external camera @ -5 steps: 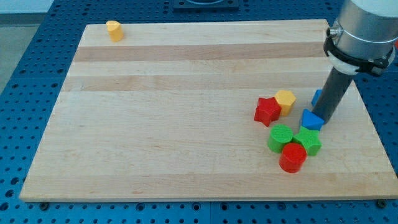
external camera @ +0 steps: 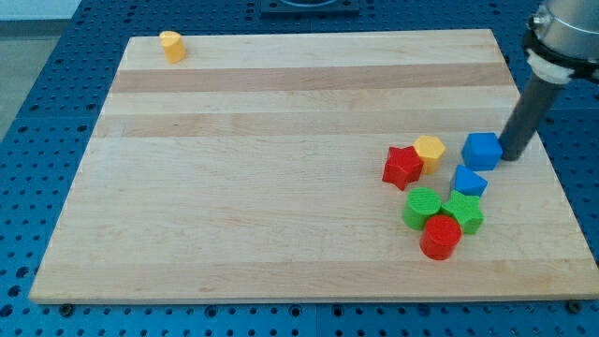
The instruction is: Separate the cube and hexagon from the group of blocks
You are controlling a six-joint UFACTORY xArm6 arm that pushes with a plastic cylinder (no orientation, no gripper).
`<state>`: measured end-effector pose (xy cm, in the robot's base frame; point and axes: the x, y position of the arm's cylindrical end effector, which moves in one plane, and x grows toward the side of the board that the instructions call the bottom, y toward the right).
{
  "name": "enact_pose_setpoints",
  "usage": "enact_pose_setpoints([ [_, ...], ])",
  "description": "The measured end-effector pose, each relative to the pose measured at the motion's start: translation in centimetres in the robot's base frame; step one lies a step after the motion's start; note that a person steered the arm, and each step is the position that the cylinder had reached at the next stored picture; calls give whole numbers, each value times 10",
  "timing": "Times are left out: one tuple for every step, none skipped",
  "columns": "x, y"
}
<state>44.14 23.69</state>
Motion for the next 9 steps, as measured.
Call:
enact_pose_setpoints([
  [2, -23],
  [18, -41],
  [27, -66],
  [27, -100],
  [26, -141],
  [21, -174],
  [5, -182],
  [-26, -182],
  [-55, -182],
])
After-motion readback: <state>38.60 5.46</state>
